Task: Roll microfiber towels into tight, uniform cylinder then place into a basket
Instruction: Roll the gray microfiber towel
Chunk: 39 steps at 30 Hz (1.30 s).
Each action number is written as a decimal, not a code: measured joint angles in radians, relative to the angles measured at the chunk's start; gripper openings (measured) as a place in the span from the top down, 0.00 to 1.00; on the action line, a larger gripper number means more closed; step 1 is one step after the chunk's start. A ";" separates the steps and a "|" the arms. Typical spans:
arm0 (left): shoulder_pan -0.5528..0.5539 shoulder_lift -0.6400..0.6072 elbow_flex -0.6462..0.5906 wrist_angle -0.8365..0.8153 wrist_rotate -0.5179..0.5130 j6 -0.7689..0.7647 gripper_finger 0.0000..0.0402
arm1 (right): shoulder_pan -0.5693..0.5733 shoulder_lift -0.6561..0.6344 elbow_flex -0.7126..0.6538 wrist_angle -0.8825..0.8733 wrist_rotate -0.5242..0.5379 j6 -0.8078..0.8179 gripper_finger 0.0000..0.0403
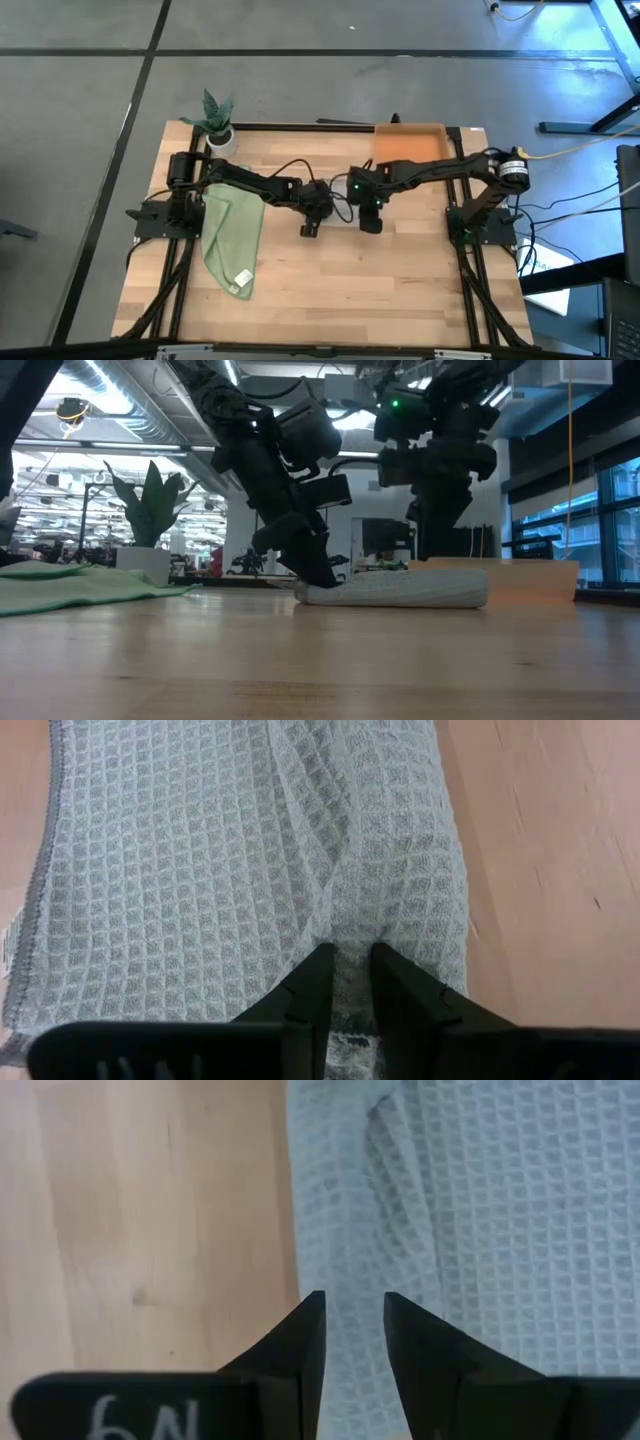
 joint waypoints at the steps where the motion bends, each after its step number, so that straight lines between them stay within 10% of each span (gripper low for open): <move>1: 0.000 0.000 0.000 0.000 0.000 0.000 0.83 | -0.015 0.000 -0.005 0.009 -0.020 -0.002 0.74; 9: 0.000 0.000 0.000 0.002 0.001 0.002 0.83 | -0.151 0.000 -0.060 0.031 -0.193 0.005 0.74; 27: 0.000 0.000 0.000 0.004 0.002 0.002 0.83 | -0.120 0.029 -0.124 0.096 -0.018 0.023 0.74; 39: 0.000 0.000 0.000 0.004 0.002 0.004 0.83 | -0.061 0.072 -0.124 0.088 -0.199 0.013 0.74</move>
